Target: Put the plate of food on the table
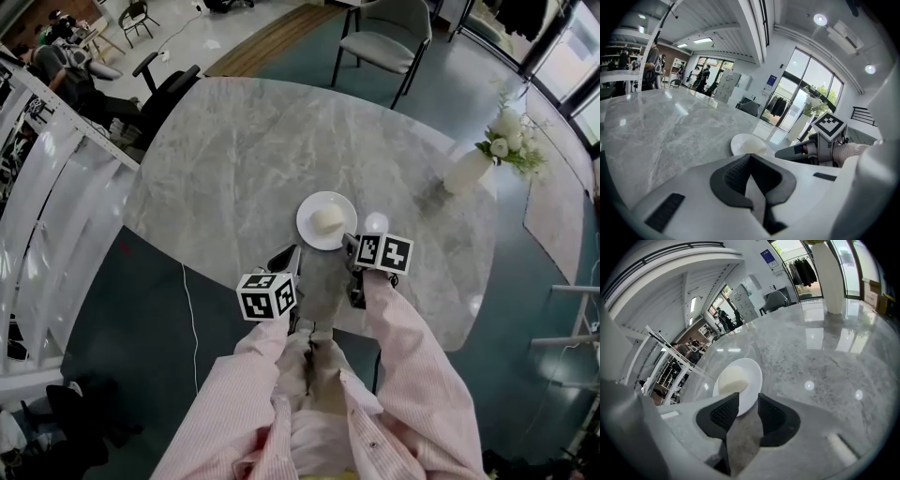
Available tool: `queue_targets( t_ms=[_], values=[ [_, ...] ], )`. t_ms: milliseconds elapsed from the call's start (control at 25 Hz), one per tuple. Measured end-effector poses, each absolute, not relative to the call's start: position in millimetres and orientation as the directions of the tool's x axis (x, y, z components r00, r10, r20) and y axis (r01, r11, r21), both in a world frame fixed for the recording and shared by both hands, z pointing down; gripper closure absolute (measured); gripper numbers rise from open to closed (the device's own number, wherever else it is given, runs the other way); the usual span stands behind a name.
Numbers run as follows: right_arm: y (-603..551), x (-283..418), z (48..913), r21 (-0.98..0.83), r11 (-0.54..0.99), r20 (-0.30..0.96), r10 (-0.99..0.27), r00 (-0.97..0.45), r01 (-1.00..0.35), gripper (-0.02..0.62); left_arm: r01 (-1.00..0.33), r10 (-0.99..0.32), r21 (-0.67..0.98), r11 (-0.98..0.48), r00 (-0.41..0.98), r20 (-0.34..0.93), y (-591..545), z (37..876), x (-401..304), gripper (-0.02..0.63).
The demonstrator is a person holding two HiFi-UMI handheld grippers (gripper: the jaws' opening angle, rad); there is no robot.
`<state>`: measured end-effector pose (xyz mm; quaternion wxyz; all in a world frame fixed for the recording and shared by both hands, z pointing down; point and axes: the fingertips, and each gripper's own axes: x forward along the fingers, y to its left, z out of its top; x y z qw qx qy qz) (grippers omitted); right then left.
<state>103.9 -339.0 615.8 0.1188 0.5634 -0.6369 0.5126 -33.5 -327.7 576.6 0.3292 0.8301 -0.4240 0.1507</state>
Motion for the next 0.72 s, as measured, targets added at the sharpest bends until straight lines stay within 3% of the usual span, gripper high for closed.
queue_targets(
  t_ms=[280, 440, 720],
  values=[
    [-328.7, 101.2, 587.4, -0.446, -0.019, 0.689, -0.645, -0.331, -0.895, 0.513, -0.793, -0.620, 0.397, -0.462, 0.609, 0.495, -324.0, 552.8, -31.2, 0.614],
    [-326.6, 96.9, 565.2, -0.451, 0.059, 0.628, -0.689, -0.363, -0.891, 0.587, -0.786, -0.633, 0.364, -0.499, 0.618, 0.467, -322.6, 534.4, -30.7, 0.614],
    [-317.5, 99.6, 528.4, -0.462, 0.128, 0.546, -0.739, -0.394, -0.878, 0.589, -0.770, -0.651, 0.330, -0.546, 0.638, 0.412, -318.1, 504.8, -31.5, 0.615]
  ],
)
